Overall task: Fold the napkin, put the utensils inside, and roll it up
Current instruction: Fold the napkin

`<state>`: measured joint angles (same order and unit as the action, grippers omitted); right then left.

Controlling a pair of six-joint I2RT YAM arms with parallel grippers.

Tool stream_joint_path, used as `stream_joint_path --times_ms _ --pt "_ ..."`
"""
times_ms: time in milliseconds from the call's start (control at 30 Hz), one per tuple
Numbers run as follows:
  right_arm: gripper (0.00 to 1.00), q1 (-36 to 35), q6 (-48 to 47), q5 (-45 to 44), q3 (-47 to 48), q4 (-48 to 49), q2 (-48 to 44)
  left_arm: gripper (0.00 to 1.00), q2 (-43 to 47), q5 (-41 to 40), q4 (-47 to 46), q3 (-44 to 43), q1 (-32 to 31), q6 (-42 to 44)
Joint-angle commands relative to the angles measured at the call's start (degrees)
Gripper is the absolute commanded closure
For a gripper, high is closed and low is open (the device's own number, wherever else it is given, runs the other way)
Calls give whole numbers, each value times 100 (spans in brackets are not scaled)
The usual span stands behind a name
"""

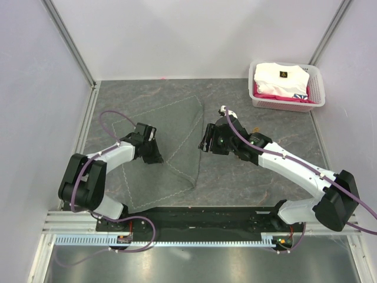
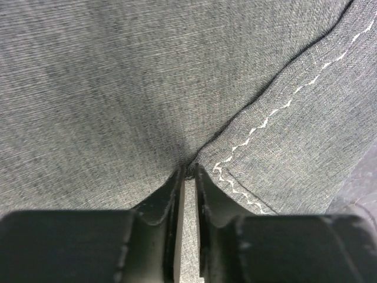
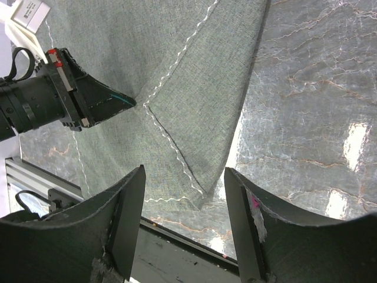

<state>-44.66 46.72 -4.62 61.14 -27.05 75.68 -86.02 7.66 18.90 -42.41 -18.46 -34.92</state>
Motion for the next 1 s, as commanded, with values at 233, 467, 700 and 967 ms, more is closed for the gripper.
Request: stream_joint_path --times_ms 233,467,700,967 --pt "35 -16 -5 -91 -32 -29 -97 98 -12 263 -343 -267 -26 11" --pt "35 -7 -22 -170 -76 -81 -185 98 489 -457 -27 -548 140 116" --pt "34 -7 -31 -250 -173 -99 -247 98 534 -678 263 -979 1080 222" --pt "34 2 -137 -364 -235 -20 -177 98 -107 -740 474 -1875 2108 617"
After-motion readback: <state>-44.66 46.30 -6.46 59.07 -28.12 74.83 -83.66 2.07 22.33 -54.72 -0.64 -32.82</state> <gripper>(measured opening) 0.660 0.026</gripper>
